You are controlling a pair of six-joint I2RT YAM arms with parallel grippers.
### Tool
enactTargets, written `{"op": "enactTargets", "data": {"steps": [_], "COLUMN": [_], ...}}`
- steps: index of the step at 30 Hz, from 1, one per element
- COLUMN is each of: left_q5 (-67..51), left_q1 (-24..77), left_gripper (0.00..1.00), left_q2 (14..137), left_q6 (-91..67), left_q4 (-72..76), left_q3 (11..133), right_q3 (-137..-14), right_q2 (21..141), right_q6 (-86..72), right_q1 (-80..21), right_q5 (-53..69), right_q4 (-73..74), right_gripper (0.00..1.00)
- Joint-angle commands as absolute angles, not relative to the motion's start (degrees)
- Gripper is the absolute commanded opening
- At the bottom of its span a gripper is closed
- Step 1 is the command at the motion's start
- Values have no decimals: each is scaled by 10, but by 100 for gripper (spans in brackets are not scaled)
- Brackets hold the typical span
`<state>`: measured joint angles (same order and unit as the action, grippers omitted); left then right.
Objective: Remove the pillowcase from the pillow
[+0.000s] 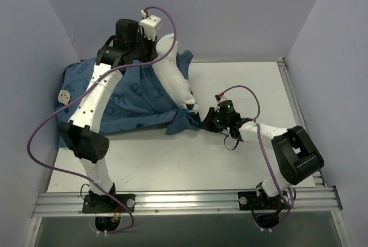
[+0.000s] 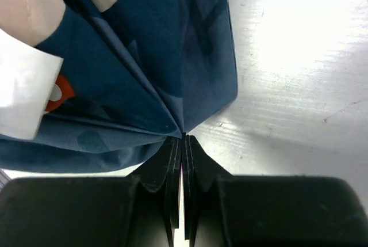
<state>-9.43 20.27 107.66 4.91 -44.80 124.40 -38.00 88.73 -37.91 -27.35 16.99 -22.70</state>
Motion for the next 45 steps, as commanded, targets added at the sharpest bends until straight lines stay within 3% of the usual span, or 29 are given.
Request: {"op": "enactTargets", "data": {"steps": [1, 2, 3, 4, 7, 15, 22, 41, 44, 45], "left_q5": [-88, -91, -94, -96, -91, -96, -105, -126, -133, -138], "left_q1": [182, 185, 192, 206, 242, 292, 296, 301, 301, 301], "left_gripper": [2, 2, 2, 2, 2, 2, 2, 2, 2, 2], "left_q2": [997, 992, 991, 990, 990, 995, 997, 1024, 1023, 1022], "left_q6": [48, 45, 39, 39, 43, 39, 28, 20, 19, 21], "left_q4": [-357, -355, -347, -345, -339, -354, -363, -366, -365, -364], "left_q3": [1213, 1196, 1181, 1165, 1121, 1134, 1143, 1186, 1180, 1175], "right_q3": [-416, -431, -448, -480, -528, -647, -663, -597, -590, -593], "right_q2": [840, 825, 810, 775, 709, 672, 779, 905, 924, 931], "right_q6": [-317, -294, -281, -268, -226, -199, -231, -309, -337, -343], "right_q1": [-263, -262, -263, -262, -266, -308, -345, -380, -379, -379], "right_q5": [147, 145, 144, 143, 127, 126, 134, 208, 228, 232], "right_q4": [-76, -57, -19, -3, 73, 44, -59, -239, -274, -274], "right_gripper": [0, 0, 7, 27, 68, 100, 100, 97, 75, 48]}}
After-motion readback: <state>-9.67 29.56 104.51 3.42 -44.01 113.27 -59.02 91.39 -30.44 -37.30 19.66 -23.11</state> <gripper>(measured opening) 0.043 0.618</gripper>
